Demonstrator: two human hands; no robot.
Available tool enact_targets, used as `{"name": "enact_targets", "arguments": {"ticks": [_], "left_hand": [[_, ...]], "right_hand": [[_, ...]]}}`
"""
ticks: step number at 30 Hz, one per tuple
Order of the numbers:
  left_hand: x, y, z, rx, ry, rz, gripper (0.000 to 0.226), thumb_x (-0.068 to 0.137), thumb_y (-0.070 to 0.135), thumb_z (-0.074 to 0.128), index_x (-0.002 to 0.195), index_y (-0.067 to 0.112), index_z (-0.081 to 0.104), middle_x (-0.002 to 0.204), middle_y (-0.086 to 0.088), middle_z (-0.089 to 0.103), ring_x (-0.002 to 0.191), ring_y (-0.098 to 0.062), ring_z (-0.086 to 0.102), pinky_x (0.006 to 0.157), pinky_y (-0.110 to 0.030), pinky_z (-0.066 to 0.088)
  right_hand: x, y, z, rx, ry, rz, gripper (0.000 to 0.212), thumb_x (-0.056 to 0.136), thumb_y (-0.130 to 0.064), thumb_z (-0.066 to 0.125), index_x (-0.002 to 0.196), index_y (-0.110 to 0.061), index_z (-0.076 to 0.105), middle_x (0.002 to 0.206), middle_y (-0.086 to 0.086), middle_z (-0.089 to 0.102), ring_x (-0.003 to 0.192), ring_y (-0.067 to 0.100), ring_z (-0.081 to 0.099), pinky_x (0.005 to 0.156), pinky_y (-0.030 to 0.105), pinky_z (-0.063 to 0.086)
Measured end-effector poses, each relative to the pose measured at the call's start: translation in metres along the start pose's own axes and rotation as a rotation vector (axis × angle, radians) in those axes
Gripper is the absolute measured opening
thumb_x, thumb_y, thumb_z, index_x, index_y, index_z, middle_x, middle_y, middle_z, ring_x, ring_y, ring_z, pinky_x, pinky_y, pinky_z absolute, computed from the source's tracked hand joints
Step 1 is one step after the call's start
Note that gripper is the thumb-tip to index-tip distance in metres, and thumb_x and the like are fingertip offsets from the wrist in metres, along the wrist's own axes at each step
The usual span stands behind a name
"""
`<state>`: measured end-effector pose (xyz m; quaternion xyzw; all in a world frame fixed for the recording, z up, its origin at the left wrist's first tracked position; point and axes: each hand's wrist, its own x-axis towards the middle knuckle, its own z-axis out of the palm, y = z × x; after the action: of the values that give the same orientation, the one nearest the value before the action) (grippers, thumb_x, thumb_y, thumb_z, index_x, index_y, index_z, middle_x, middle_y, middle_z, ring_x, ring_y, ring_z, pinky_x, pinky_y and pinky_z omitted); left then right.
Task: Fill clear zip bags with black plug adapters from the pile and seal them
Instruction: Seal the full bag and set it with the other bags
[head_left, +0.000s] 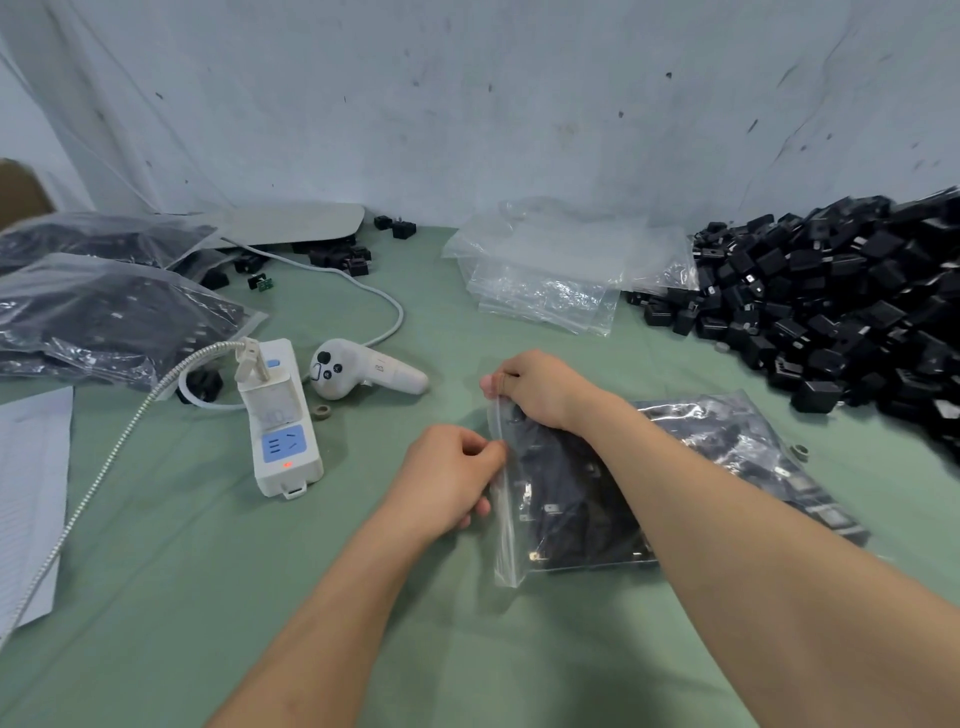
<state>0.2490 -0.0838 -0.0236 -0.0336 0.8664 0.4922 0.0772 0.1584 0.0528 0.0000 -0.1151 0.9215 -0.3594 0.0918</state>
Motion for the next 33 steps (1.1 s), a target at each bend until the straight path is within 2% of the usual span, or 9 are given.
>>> {"name": "enact_targets", "arguments": {"ticks": [2, 6, 10, 15, 20, 24, 27, 30, 33], "left_hand": [[0.001, 0.000, -0.001, 0.006, -0.013, -0.002, 0.036, 0.096, 0.032, 0.057, 0.064, 0.015, 0.062, 0.043, 0.000, 0.058, 0.030, -0.013, 0.041, 0.037, -0.014, 0.032], [0.003, 0.000, -0.001, 0.012, -0.018, 0.012, 0.039, 0.096, 0.029, 0.057, 0.060, 0.014, 0.060, 0.044, 0.001, 0.058, 0.032, -0.011, 0.042, 0.040, -0.015, 0.033], [-0.002, 0.000, -0.003, 0.005, -0.099, -0.033, 0.037, 0.096, 0.032, 0.056, 0.064, 0.014, 0.063, 0.046, -0.004, 0.061, 0.029, -0.013, 0.042, 0.036, -0.013, 0.032], [-0.007, -0.002, -0.001, 0.085, -0.090, -0.027, 0.035, 0.093, 0.032, 0.058, 0.063, 0.015, 0.065, 0.048, -0.003, 0.063, 0.033, -0.014, 0.048, 0.040, -0.014, 0.038], [-0.008, -0.001, -0.003, -0.002, -0.146, -0.048, 0.037, 0.098, 0.031, 0.056, 0.066, 0.012, 0.062, 0.047, -0.001, 0.062, 0.031, -0.011, 0.043, 0.038, -0.013, 0.036], [-0.009, -0.003, -0.002, -0.053, -0.183, -0.048, 0.036, 0.099, 0.034, 0.056, 0.072, 0.010, 0.060, 0.048, -0.002, 0.063, 0.031, -0.012, 0.043, 0.038, -0.014, 0.035], [-0.009, -0.003, -0.003, -0.079, -0.193, -0.058, 0.034, 0.099, 0.035, 0.058, 0.075, 0.011, 0.063, 0.049, -0.004, 0.064, 0.031, -0.012, 0.044, 0.037, -0.015, 0.036], [-0.010, -0.003, -0.002, -0.075, -0.193, -0.060, 0.035, 0.099, 0.035, 0.056, 0.075, 0.011, 0.062, 0.049, -0.004, 0.064, 0.031, -0.012, 0.045, 0.038, -0.016, 0.037], [-0.010, 0.000, -0.001, -0.101, -0.175, -0.081, 0.034, 0.098, 0.034, 0.057, 0.075, 0.009, 0.063, 0.049, -0.006, 0.064, 0.032, -0.013, 0.048, 0.040, -0.017, 0.042]], "right_hand": [[-0.002, -0.002, 0.000, 0.006, -0.010, -0.005, 0.021, 0.101, -0.028, 0.059, 0.089, -0.013, 0.069, 0.065, 0.001, 0.058, 0.060, 0.015, 0.051, 0.055, 0.022, 0.041], [-0.002, -0.001, -0.001, -0.008, 0.004, -0.004, 0.021, 0.101, -0.029, 0.058, 0.093, -0.014, 0.070, 0.064, -0.004, 0.058, 0.057, 0.009, 0.050, 0.046, 0.011, 0.035], [-0.002, -0.001, -0.001, -0.008, 0.000, -0.008, 0.022, 0.101, -0.029, 0.058, 0.093, -0.014, 0.071, 0.073, 0.004, 0.063, 0.073, 0.019, 0.057, 0.066, 0.024, 0.043], [-0.001, 0.000, 0.001, -0.013, 0.012, -0.008, 0.028, 0.100, -0.031, 0.059, 0.098, -0.007, 0.073, 0.089, 0.018, 0.070, 0.076, 0.023, 0.058, 0.077, 0.031, 0.049], [-0.001, 0.002, 0.001, -0.002, 0.026, -0.008, 0.023, 0.101, -0.029, 0.059, 0.094, -0.012, 0.073, 0.092, 0.011, 0.070, 0.075, 0.020, 0.058, 0.074, 0.028, 0.045], [0.001, 0.003, 0.000, -0.009, 0.029, -0.014, 0.019, 0.100, -0.028, 0.061, 0.090, -0.015, 0.071, 0.068, -0.005, 0.061, 0.057, 0.004, 0.049, 0.060, 0.021, 0.040], [0.002, 0.005, 0.000, -0.005, 0.041, -0.013, 0.018, 0.099, -0.026, 0.061, 0.087, -0.016, 0.070, 0.056, -0.018, 0.053, 0.056, -0.002, 0.047, 0.047, 0.004, 0.034], [0.002, 0.005, 0.000, -0.014, 0.029, -0.010, 0.019, 0.100, -0.026, 0.060, 0.092, -0.013, 0.072, 0.065, -0.011, 0.056, 0.061, 0.007, 0.050, 0.047, 0.004, 0.034], [0.000, 0.003, 0.000, -0.021, 0.015, -0.014, 0.022, 0.100, -0.028, 0.059, 0.092, -0.012, 0.071, 0.072, -0.001, 0.060, 0.072, 0.018, 0.052, 0.055, 0.016, 0.040]]}}
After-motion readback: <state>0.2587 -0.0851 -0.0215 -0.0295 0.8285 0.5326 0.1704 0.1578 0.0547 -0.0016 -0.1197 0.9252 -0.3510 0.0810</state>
